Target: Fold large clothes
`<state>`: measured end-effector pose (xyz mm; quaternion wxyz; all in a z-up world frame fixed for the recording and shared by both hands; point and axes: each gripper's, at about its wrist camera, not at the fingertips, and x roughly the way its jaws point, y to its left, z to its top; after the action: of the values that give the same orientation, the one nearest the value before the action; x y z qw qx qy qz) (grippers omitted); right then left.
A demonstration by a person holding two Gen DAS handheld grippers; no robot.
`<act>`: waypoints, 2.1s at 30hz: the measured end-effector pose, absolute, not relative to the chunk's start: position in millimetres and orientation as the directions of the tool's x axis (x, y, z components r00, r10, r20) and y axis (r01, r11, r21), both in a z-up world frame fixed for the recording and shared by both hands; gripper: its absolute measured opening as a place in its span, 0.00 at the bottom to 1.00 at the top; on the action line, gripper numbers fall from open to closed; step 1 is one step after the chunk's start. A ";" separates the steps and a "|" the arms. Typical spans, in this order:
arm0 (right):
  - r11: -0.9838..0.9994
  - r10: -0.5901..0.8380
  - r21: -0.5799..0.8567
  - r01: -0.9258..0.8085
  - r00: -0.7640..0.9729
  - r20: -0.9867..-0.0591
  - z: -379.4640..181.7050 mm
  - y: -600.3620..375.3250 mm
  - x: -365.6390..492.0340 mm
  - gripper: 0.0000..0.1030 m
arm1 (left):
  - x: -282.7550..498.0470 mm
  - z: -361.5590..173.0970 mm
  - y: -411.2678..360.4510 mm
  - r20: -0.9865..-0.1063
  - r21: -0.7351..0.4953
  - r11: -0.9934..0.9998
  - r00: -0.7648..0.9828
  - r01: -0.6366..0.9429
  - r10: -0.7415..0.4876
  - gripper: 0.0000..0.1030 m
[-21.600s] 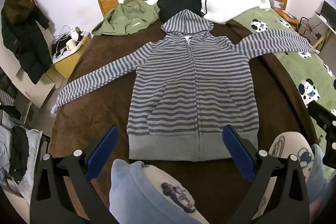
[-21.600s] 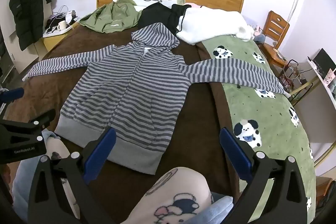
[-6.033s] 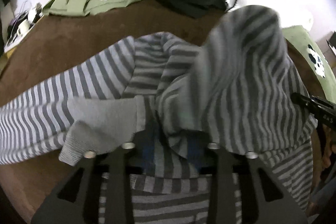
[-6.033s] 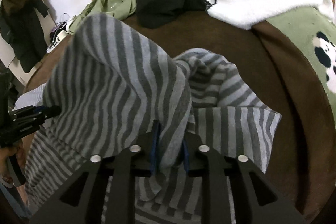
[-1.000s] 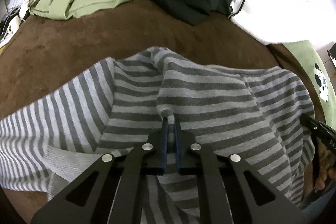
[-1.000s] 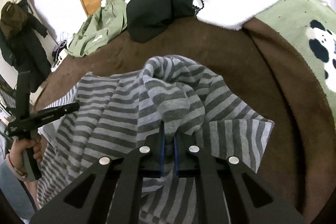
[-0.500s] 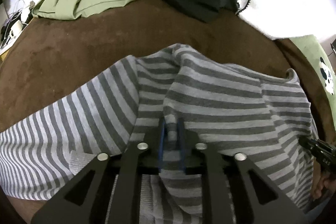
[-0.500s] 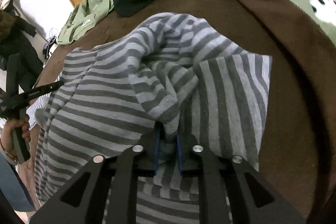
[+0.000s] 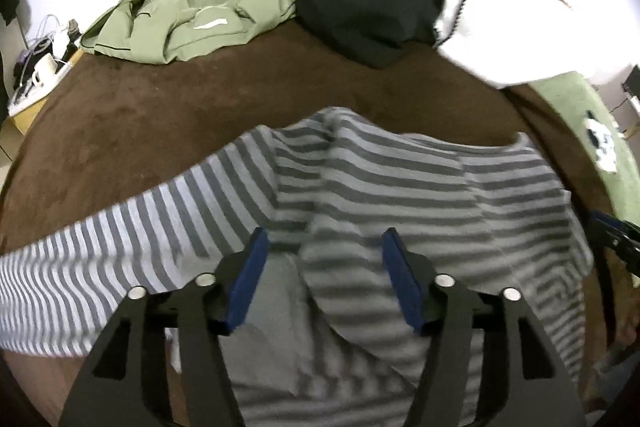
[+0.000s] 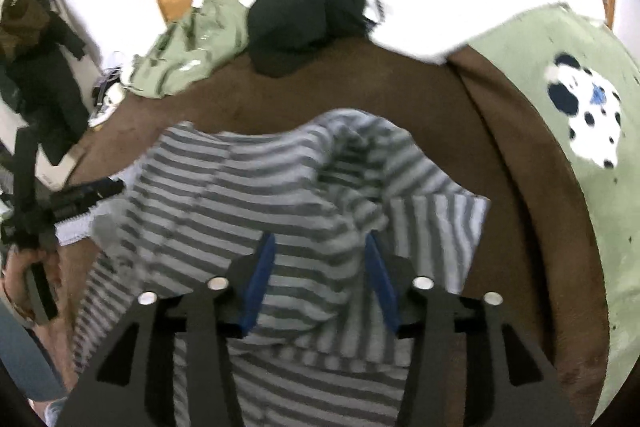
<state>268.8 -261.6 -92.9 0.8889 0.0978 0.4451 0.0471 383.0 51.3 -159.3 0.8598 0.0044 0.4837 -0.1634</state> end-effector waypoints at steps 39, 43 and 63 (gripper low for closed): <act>0.970 0.245 0.203 -0.137 0.514 -0.822 -111.9 -189.5 242.7 0.70 | 310.1 -166.9 89.6 -0.789 -0.316 0.937 0.506 0.150 -0.348 0.94; 0.963 0.263 0.192 -0.187 0.518 -0.814 -97.5 -168.9 248.9 0.72 | 308.5 -149.0 133.9 -0.775 -0.315 0.947 0.560 0.057 -0.291 0.94; 0.915 0.326 0.170 -0.365 0.421 -0.847 -116.4 -61.8 255.9 0.75 | 250.6 -173.4 399.9 -0.775 -0.151 0.857 0.597 -0.493 0.207 0.94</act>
<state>255.9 -61.8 -116.4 0.8427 -0.0200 0.4974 0.2050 250.6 399.9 -173.4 0.8758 -0.1778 0.4018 0.1999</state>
